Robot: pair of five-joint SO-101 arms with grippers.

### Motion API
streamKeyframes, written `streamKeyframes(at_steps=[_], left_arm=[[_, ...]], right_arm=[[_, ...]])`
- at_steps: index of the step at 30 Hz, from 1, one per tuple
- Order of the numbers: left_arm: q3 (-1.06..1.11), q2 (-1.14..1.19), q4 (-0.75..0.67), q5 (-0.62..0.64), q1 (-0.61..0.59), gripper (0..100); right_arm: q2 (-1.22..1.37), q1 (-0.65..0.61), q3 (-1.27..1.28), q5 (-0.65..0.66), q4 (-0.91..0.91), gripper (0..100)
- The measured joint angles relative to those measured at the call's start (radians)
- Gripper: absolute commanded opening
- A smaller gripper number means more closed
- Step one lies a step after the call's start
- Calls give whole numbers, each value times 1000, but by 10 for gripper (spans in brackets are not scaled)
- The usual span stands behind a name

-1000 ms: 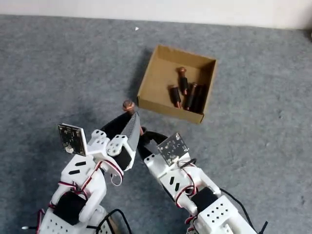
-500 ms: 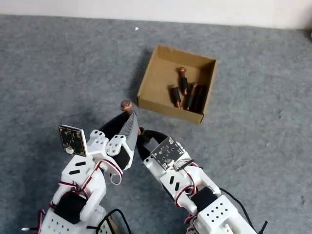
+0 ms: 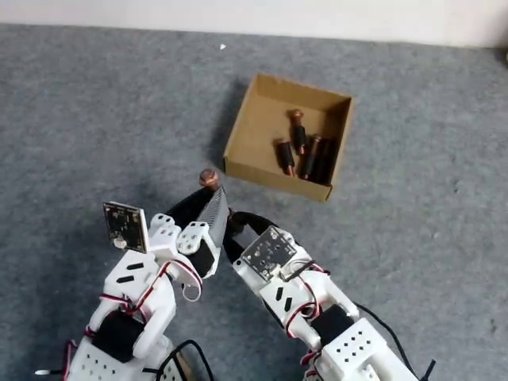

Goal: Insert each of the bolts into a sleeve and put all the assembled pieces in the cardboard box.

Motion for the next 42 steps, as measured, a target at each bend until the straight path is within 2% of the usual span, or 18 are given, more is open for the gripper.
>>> streamKeyframes(at_steps=[10,14,18,25,30,35,38,42], left_arm=[[17,0,2,-31,44,9],[31,-2,57,-78,118,118],[12,-3,109,-81,129,239],[-34,-3,241,-83,135,248],[-123,-3,365,-83,135,225],[-146,-3,397,-86,115,100],[-149,-3,400,-89,60,9],[-126,5,420,-95,-26,5]], right_arm=[[-15,18,0,-6,0,5],[-115,52,0,-66,18,5],[-241,61,0,-78,133,5],[-462,74,0,-91,334,5],[-466,74,0,-121,338,5],[-466,97,0,-129,338,5],[-466,127,0,-132,338,5],[-468,149,0,-149,338,5]])
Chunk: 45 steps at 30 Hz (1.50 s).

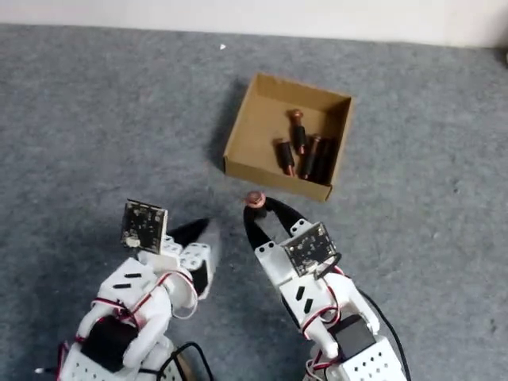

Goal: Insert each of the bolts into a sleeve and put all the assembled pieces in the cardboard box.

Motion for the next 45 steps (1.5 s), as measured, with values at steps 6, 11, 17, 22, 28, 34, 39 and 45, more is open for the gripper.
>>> streamKeyframes(at_steps=[6,11,17,22,28,34,39,45], left_arm=[[110,3,2,-86,-144,5],[204,3,2,-97,-206,5],[256,2,-29,-97,-216,5],[259,2,-52,-97,-219,5],[259,2,-57,-97,-219,5],[259,2,-58,-97,-219,5],[259,2,-58,-97,-219,5],[259,2,-58,-97,-219,5]], right_arm=[[0,18,0,-38,0,5],[-2,72,0,-40,28,5],[0,158,-3,-40,46,5],[-2,169,-21,-40,46,5],[110,183,-64,26,-97,5],[506,275,-201,26,-371,5],[911,331,-379,26,-557,5],[1363,374,-589,-31,-631,9]])
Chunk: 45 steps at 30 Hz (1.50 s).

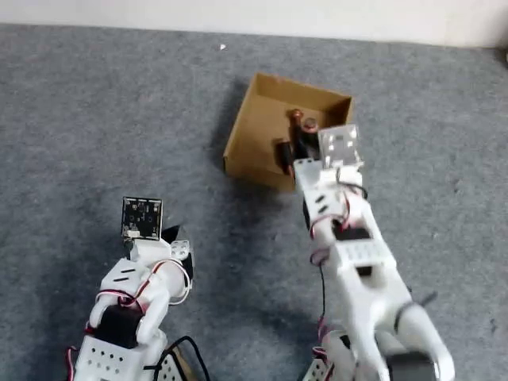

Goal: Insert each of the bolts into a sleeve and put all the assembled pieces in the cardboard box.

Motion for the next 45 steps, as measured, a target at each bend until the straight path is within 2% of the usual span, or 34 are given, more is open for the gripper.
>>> streamKeyframes(at_steps=[3,6,8,16,20,33,45], left_arm=[[0,0,0,0,0,5],[0,0,0,0,0,5],[0,0,0,0,0,5],[0,0,0,0,0,5],[0,0,0,0,0,5],[0,0,0,0,0,5],[2,0,0,0,0,5]], right_arm=[[167,26,-87,-51,-2,19],[267,51,-141,-75,0,80],[284,61,-157,-80,18,109],[264,61,-173,-83,52,100],[170,55,-152,-83,66,0],[-305,14,29,-83,365,5],[-689,14,344,-83,384,5]])
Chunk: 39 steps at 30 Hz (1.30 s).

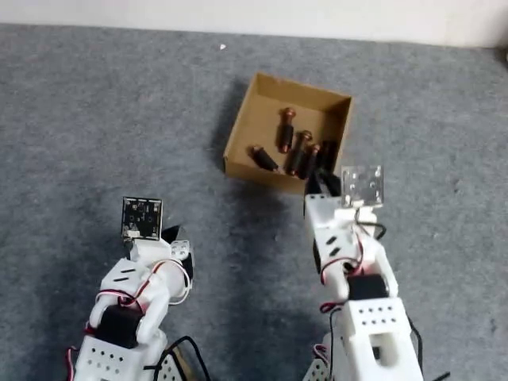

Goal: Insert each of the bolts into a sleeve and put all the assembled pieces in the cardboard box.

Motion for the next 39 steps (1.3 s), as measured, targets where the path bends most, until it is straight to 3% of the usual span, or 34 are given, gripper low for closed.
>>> streamKeyframes(at_steps=[17,25,34,39], left_arm=[[0,0,0,0,0,5],[0,0,-3,0,0,5],[0,0,-3,-2,0,5],[0,0,26,-83,0,5]], right_arm=[[-376,-2,245,0,11,6],[-562,-2,245,0,278,6],[-683,-2,245,0,763,6],[-706,-2,245,0,956,6]])
